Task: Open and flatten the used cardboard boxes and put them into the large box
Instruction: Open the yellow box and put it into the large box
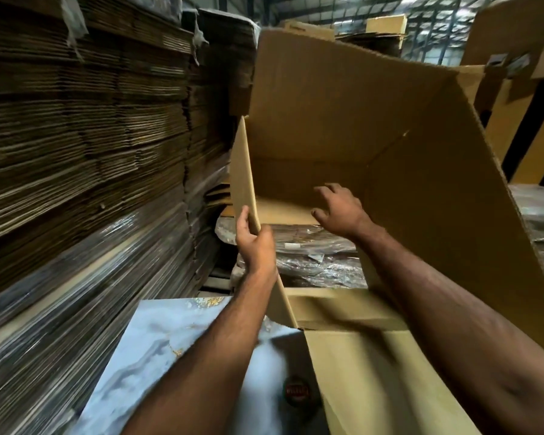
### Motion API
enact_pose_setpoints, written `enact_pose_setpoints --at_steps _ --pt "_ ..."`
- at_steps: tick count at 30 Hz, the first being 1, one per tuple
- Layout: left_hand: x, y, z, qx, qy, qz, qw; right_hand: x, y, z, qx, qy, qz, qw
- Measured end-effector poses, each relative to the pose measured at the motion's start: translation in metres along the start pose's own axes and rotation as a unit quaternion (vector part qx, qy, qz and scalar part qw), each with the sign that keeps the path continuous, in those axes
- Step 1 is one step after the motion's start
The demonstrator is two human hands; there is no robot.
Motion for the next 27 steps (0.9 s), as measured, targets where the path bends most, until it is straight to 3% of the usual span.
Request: enact_pose_setpoints --at_steps 4,8,10,12,15,17,19,22,27 --pt "-0.010 -0.004 0.000 0.002 0.003 0.014 1.000 -0.049 -0.014 -0.096 -0.018 0.164 -0.014 0.986" --pt "-0.013 -0.007 -0.007 0.023 0.029 0.040 0.999 -0.128 -0.029 -0.183 0.016 0.398 -0.049 0.916" --pt "-0.015 -0.003 -0.005 0.040 0.032 0.047 0.998 -0.147 -0.045 -0.208 0.052 0.439 -0.109 0.890" --pt "-0.017 0.003 -0.003 0.046 0.031 0.061 0.997 -0.134 -0.050 -0.206 0.066 0.391 -0.103 0.912" --pt "-0.018 0.013 -0.002 0.054 0.038 0.106 0.992 -0.076 -0.051 -0.152 0.017 0.145 -0.062 0.987" --pt "-0.024 0.016 -0.005 0.054 0.052 0.129 0.989 -0.047 -0.052 -0.115 -0.014 0.035 -0.075 0.996" --pt "-0.033 0.015 -0.007 0.044 0.060 0.141 0.987 -0.027 -0.062 -0.110 -0.043 0.058 -0.088 0.994" --pt "-0.037 0.014 -0.004 0.028 0.060 0.159 0.985 -0.019 -0.103 -0.132 -0.056 0.198 -0.145 0.968" --pt "-0.033 0.014 0.006 0.041 0.078 0.203 0.975 -0.022 -0.142 -0.148 -0.068 0.219 -0.152 0.961"
Point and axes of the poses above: each hand's wrist, its own x-axis towards the middle knuckle, its own z-axis out of the back of the hand, y = z × x, the point moved 8 cm from there along x, towards the middle knuckle, and after that the axes turned 4 degrees about -y, right-handed, at the moved point
